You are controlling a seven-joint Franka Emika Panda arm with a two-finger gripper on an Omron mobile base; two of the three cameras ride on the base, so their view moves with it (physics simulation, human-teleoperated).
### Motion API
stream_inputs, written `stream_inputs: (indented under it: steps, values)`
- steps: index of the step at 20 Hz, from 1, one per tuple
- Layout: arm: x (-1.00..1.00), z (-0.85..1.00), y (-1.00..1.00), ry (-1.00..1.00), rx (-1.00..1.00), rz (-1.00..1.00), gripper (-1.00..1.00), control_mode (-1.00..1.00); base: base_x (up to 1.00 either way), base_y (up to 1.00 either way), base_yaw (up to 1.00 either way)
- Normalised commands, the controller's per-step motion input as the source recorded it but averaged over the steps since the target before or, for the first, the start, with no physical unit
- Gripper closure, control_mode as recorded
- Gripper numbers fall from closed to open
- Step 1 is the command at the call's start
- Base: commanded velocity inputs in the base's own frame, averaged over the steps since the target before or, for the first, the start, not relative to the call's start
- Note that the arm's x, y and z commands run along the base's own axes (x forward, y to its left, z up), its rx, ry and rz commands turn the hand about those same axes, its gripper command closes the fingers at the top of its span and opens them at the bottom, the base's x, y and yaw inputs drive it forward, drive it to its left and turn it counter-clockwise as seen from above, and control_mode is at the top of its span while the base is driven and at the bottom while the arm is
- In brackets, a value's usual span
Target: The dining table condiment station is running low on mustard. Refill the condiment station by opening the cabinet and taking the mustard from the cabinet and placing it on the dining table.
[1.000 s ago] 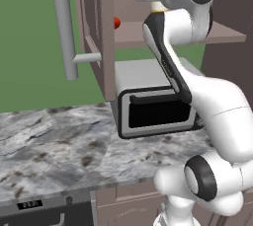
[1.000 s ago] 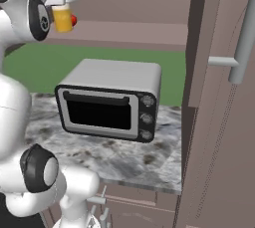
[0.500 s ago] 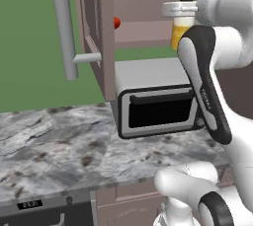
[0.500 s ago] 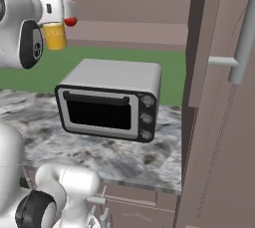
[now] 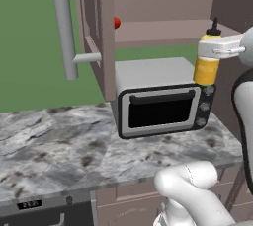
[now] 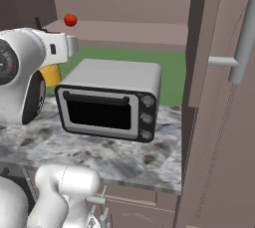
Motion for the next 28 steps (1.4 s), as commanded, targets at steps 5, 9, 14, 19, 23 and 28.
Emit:
stream_inputs:
  steps: [5, 9, 14, 19, 23, 28]
  values:
    - [-0.51, -0.11, -0.01, 0.03, 0.00, 0.09, 1.00, -1.00, 0.00, 0.00, 0.00]
    - [-0.06, -0.14, 0.09, 0.05, 0.00, 0.03, 1.00, -1.00, 0.00, 0.00, 0.00]
    - [-0.07, -0.05, 0.04, 0.00, 0.00, 0.00, 1.00, 1.00, -0.09, 0.03, 0.01]
    - [0.00, 0.00, 0.00, 0.00, 0.00, 0.00, 1.00, 1.00, -0.63, 0.43, 0.13]
    - [0.00, 0.00, 0.00, 0.00, 0.00, 0.00, 1.00, 1.00, -0.50, 0.51, 0.28]
    - [0.00, 0.00, 0.00, 0.00, 0.00, 0.00, 1.00, 1.00, -0.08, 0.67, 0.46]
